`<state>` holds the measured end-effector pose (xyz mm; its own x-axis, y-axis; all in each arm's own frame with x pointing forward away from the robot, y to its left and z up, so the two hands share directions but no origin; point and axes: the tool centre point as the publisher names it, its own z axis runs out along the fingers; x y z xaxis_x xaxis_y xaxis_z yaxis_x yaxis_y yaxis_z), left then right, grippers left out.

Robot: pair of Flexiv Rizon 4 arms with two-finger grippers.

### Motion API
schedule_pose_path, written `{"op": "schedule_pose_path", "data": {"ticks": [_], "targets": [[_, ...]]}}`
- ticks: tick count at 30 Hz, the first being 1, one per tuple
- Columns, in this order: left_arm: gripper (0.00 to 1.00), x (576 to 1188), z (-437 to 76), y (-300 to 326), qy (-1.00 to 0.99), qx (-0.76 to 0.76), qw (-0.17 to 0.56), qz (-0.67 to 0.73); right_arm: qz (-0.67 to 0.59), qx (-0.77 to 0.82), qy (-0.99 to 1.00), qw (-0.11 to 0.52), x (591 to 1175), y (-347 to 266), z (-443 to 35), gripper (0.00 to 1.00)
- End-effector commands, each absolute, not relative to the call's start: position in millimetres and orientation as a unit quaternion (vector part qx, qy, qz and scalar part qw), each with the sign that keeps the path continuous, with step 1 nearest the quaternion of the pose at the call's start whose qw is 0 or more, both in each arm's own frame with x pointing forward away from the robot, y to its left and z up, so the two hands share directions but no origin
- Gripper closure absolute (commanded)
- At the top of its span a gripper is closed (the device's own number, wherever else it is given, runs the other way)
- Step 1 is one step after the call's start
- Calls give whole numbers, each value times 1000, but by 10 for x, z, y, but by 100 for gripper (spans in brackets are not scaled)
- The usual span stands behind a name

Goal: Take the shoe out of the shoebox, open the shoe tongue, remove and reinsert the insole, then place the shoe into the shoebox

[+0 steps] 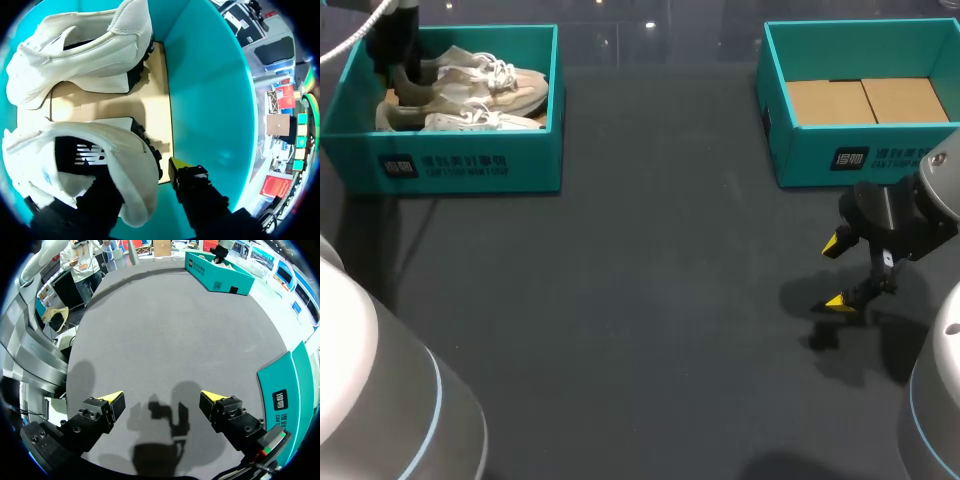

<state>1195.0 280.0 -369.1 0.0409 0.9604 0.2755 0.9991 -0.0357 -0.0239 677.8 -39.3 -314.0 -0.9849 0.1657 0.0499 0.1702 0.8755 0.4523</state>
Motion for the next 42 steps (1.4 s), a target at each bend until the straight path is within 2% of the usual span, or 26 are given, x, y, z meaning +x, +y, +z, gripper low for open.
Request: {"op": "schedule_pose_path", "data": {"ticks": [1,2,5,8,14,24,40,42], "targets": [[43,11941,-3570,2822,-687,-715,93,-87,-232,-87,-969,4,6767,-387,-3138,0],[36,11932,-3531,2816,-686,-717,88,-87,-232,-87,-969,4,6767,-387,-3138,0],[34,11898,-3384,2786,-686,-719,67,-87,-232,-87,-969,4,6767,-387,-3138,0],[18,11859,-3243,2743,-689,-718,47,-85,-232,-87,-969,4,6767,-387,-3138,0],[5,11714,-2963,2680,-693,-717,7,-72,-232,-87,-969,4,6767,-387,-3138,0],[0,11217,-2519,2638,-692,-718,-27,-75,-232,-87,-969,4,6767,-387,-3138,0],[0,10340,-2354,2637,-699,-710,-39,-69,-232,-87,-969,4,6767,-387,-3138,0],[0,10284,-2342,2631,-700,-706,-59,-84,-232,-87,-969,4,6767,-387,-3138,0]]}}
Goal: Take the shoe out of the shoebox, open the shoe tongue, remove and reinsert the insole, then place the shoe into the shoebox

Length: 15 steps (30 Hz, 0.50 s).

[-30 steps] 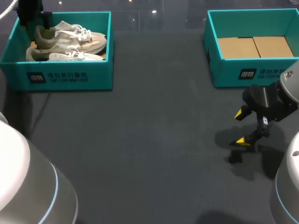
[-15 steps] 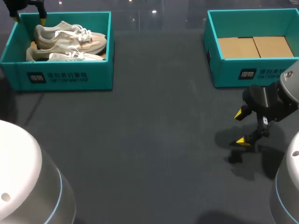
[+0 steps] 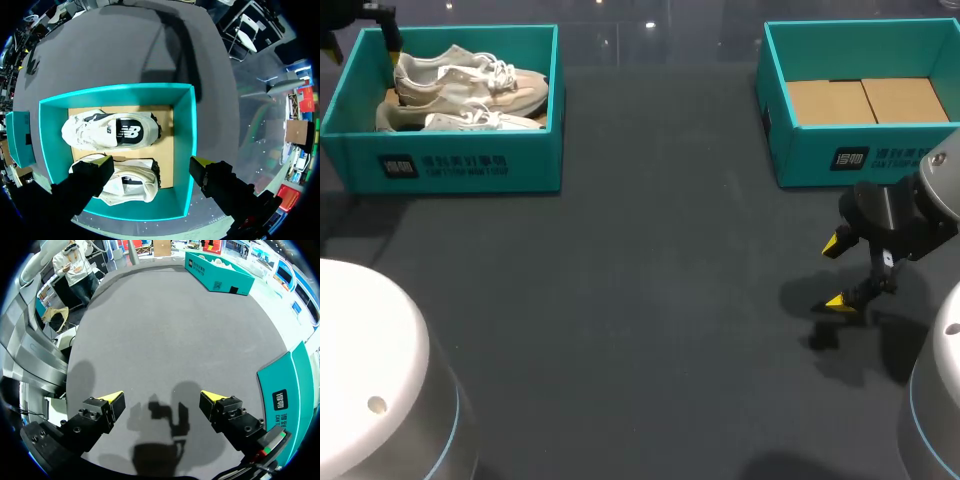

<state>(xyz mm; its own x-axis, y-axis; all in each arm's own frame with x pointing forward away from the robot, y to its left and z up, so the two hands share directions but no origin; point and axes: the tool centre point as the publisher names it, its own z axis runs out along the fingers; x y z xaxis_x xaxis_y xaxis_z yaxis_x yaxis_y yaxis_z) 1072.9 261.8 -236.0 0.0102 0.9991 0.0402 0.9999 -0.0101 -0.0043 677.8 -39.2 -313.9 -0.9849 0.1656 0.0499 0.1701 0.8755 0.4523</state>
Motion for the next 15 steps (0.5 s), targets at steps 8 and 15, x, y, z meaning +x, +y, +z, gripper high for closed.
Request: {"op": "schedule_pose_path", "data": {"ticks": [8,15], "targets": [[0,10284,-2342,2631,-700,-706,-59,-84,-232,-87,-969,4,6767,-387,-3138,0],[0,10402,-2566,2625,-695,-713,-50,-74,-232,-87,-969,4,6767,-387,-3138,0]]}}
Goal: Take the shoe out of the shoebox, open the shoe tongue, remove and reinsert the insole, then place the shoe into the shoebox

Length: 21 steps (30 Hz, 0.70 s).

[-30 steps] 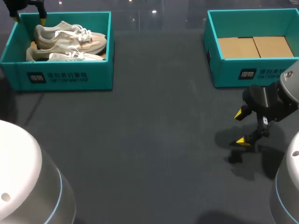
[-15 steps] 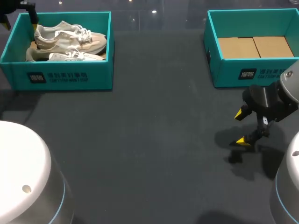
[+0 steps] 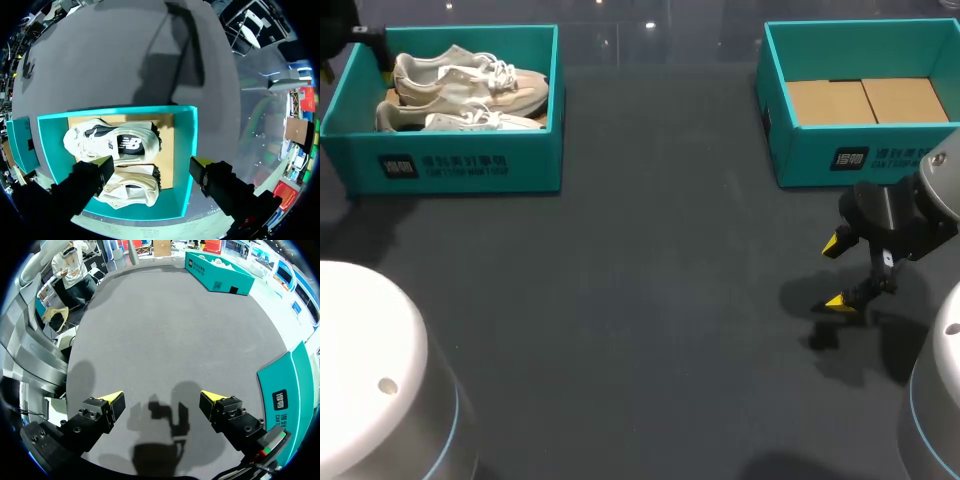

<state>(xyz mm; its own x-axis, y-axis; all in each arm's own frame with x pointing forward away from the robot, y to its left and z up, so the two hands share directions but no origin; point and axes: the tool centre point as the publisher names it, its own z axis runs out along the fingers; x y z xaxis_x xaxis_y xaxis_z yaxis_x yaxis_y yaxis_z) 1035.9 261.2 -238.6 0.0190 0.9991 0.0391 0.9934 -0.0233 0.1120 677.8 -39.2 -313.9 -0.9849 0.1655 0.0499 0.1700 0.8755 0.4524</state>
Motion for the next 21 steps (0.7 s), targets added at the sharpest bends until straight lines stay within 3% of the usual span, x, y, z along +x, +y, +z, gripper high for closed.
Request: {"op": "schedule_pose_path", "data": {"ticks": [1,21], "targets": [[0,10418,-2606,2639,695,715,47,70,-232,-87,-969,4,6767,-387,-3138,0],[0,10559,-3067,2668,689,722,35,40,-232,-87,-969,4,6767,-387,-3138,0]]}}
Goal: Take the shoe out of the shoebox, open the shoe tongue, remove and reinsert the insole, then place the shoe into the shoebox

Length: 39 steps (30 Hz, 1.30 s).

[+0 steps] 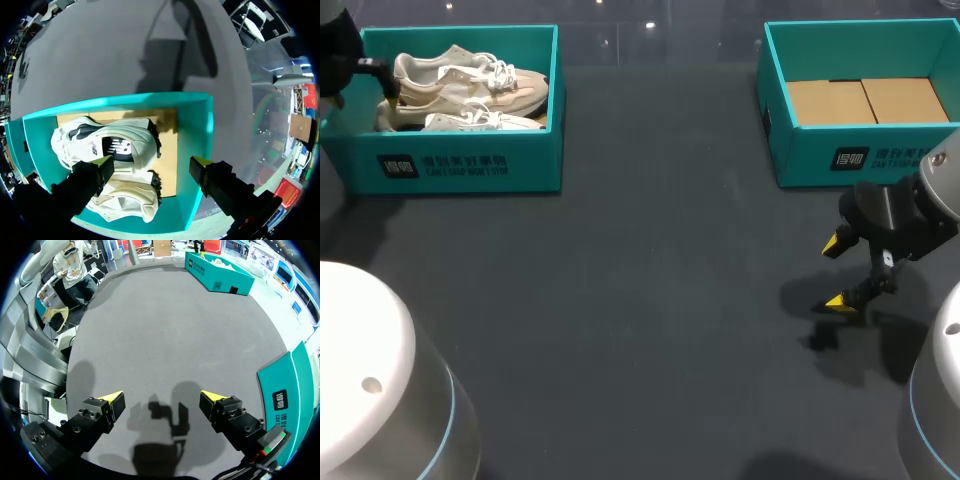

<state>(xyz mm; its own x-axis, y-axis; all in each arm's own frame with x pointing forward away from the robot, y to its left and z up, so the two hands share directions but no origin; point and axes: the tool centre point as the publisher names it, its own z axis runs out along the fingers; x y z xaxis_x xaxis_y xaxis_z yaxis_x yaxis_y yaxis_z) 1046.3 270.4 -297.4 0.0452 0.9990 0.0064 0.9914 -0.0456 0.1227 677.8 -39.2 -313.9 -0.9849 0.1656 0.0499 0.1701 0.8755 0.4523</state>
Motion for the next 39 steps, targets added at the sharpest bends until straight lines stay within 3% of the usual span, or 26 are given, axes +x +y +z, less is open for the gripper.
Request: {"op": "schedule_pose_path", "data": {"ticks": [1,19,31,39], "targets": [[0,10557,-3093,2664,690,723,33,37,-232,-87,-969,4,6767,-387,-3138,0],[1,10546,-3509,2598,701,712,9,31,-232,-87,-969,4,6767,-387,-3138,0],[15,10554,-3680,2628,708,706,-8,31,-232,-87,-969,4,6767,-387,-3138,0],[34,10549,-3754,2659,711,702,-18,30,-232,-87,-969,4,6767,-387,-3138,0]]}}
